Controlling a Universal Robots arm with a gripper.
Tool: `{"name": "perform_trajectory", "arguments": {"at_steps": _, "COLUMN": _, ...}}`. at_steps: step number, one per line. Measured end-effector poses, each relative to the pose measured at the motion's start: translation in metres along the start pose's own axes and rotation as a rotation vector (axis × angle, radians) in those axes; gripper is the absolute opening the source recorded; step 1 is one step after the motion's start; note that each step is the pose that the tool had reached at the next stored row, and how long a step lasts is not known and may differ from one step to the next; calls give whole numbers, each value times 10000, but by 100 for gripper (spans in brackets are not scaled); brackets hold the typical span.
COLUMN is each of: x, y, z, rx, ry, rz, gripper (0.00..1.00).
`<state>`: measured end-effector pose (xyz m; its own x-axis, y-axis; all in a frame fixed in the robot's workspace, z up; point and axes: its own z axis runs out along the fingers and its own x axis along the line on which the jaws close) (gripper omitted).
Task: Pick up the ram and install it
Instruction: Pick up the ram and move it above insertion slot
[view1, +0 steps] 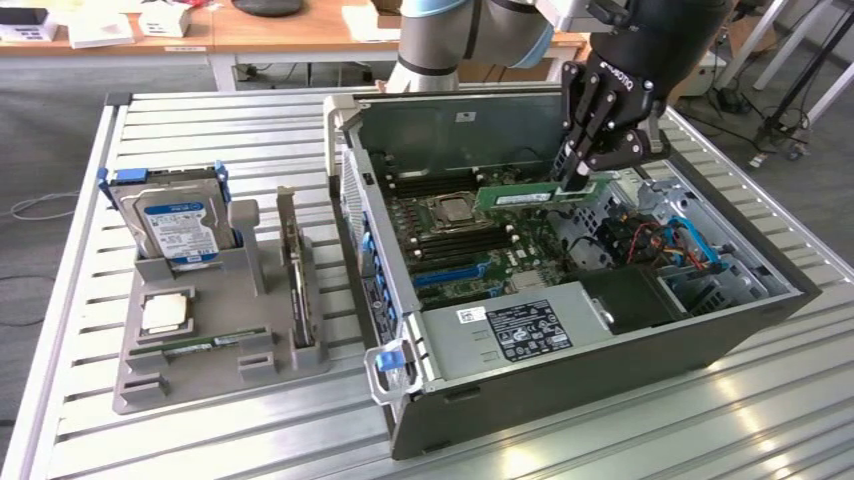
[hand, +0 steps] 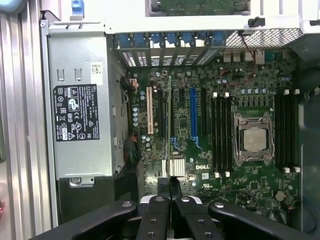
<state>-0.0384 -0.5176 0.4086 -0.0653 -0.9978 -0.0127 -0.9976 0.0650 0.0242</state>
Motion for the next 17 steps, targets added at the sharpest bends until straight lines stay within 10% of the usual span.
{"name": "perform_trajectory", "arguments": {"at_steps": 17, "x": -64, "y": 4, "z": 5, "rx": 2, "ry": -3, "rz": 88, "gripper": 11}}
